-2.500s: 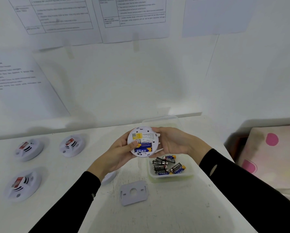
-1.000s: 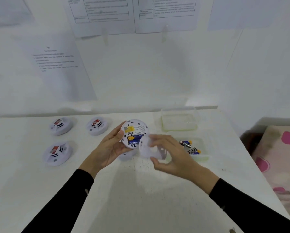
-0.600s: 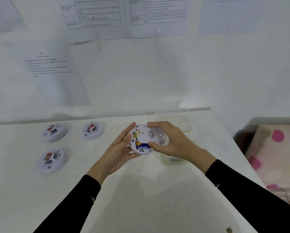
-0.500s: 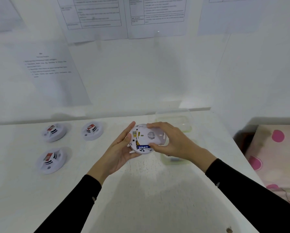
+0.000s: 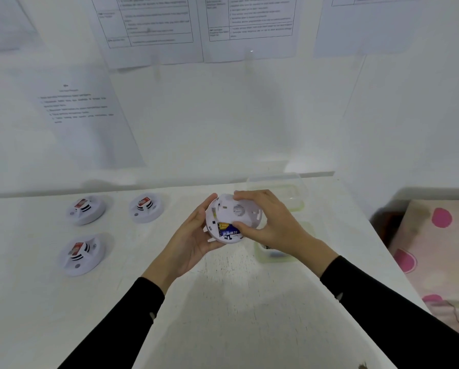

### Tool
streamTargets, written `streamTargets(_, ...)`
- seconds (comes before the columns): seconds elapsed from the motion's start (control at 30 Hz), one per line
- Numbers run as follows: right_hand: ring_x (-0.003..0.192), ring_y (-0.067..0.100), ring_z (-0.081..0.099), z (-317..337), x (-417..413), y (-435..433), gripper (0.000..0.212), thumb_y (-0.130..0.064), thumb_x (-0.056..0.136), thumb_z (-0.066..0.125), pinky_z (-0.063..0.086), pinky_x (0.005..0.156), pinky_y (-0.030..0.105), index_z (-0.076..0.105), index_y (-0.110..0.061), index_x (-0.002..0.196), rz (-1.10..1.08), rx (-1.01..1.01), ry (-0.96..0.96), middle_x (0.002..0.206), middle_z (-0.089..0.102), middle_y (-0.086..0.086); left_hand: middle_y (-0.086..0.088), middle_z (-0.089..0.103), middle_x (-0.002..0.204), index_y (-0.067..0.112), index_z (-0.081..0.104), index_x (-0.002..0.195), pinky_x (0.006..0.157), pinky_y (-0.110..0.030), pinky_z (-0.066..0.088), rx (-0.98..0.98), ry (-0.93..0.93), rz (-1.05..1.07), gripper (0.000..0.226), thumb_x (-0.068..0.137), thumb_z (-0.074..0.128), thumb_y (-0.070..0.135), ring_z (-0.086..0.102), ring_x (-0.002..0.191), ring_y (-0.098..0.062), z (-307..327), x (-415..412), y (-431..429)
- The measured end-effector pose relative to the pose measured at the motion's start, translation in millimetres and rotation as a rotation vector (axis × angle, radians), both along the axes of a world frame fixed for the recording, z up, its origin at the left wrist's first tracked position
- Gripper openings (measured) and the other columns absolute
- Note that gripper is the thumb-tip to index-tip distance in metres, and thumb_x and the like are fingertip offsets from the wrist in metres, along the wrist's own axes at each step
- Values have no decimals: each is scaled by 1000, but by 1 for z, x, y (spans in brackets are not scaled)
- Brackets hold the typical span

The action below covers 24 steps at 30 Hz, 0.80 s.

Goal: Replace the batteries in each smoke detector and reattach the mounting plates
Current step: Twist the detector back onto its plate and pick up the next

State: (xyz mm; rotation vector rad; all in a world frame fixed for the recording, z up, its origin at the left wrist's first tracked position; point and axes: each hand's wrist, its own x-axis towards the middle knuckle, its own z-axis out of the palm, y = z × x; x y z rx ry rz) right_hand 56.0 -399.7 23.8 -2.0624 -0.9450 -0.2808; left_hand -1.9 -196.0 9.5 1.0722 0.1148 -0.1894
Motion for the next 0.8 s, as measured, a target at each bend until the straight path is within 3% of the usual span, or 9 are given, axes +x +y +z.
streamTargets(0.1, 110, 9, 52, -1, 1, -4, 51, -33, 78, 79, 41, 88, 9, 57, -23, 123, -93, 105, 48, 118, 57, -15, -5, 60, 139, 27, 51, 142, 86, -45, 59, -4, -1, 42, 44, 98, 45, 31, 60, 125, -34, 0, 1, -1)
streamTargets(0.17, 106, 8, 53, -4, 2, -5, 50, -36, 78, 78, 41, 83, 7, 56, -25, 121, -174, 149, 95, 115, 59, -14, -8, 61, 138, 26, 53, 140, 84, -46, 60, -24, -2, 65, 45, 96, 49, 28, 60, 124, -35, 0, 2, -2)
streamTargets(0.3, 101, 7, 54, -9, -1, 0, 51, -41, 77, 78, 47, 79, 18, 55, -26, 120, -292, 201, 140, 111, 60, -14, -11, 61, 137, 25, 54, 140, 85, -50, 59, -73, 7, 91, 44, 96, 50, 23, 60, 123, -39, -3, 4, -7)
streamTargets(0.53, 101, 10, 56, -22, -9, 22, 47, -56, 76, 63, 43, 88, 36, 60, -26, 112, -320, 53, -68, 113, 62, -16, -13, 60, 138, 20, 50, 141, 90, -56, 56, -155, 1, 94, 44, 97, 49, 18, 62, 120, -37, -5, 6, -20)
streamTargets(0.63, 106, 14, 54, -28, -5, 23, 39, -53, 77, 65, 43, 89, 36, 65, -26, 106, -329, 43, -143, 117, 63, -14, -13, 59, 139, 18, 48, 144, 92, -57, 54, -166, 4, 94, 43, 100, 47, 19, 61, 122, -39, -6, 6, -21)
streamTargets(0.8, 114, 12, 47, -32, 1, 21, 36, -47, 79, 68, 46, 93, 29, 70, -21, 104, -209, 97, -40, 123, 60, -8, -15, 58, 139, 18, 47, 143, 89, -54, 56, -38, -32, 111, 41, 102, 50, 21, 61, 121, -39, -5, 9, -24)
